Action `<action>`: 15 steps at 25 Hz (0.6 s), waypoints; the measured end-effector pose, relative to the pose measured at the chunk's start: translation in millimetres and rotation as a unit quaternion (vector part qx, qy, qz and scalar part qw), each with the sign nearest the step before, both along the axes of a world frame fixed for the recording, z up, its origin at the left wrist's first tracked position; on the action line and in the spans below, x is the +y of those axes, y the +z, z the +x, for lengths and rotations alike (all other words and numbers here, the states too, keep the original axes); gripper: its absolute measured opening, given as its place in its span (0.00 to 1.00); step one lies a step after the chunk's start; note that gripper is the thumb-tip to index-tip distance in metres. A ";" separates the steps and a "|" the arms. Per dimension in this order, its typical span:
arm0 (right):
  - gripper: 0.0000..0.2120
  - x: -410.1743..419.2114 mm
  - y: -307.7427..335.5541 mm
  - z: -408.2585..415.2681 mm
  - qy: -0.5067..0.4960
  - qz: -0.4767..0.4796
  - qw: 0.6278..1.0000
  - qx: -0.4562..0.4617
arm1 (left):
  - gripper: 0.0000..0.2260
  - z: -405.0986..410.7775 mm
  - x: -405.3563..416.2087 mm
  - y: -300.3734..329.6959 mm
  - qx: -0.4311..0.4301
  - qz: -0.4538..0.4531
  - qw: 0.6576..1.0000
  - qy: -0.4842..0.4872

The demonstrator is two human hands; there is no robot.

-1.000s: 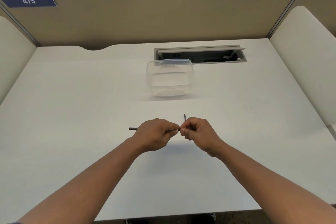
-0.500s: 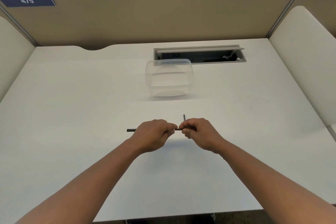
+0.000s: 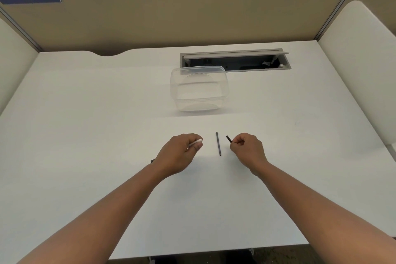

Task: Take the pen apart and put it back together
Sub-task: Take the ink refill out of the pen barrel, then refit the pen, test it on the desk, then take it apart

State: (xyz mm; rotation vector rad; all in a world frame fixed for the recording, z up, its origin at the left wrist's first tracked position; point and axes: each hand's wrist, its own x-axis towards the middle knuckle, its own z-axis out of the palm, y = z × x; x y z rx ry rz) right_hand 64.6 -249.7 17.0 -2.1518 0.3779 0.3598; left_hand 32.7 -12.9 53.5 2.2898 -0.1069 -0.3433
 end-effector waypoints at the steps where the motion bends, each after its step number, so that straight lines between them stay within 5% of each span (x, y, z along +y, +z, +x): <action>1: 0.03 -0.3 -2.4 2.2 -0.012 -0.003 1.000 0.005 | 0.09 0.1 -0.7 -0.7 0.013 -0.030 0.999 0.020; 9: 0.03 2.2 -21.3 16.8 -0.029 -0.040 0.999 0.021 | 0.12 7.2 -2.7 1.5 0.061 -0.189 0.970 0.141; 15: 0.03 6.1 -28.3 19.0 -0.004 -0.082 0.996 0.018 | 0.11 7.1 -2.0 1.9 0.076 -0.221 0.957 0.170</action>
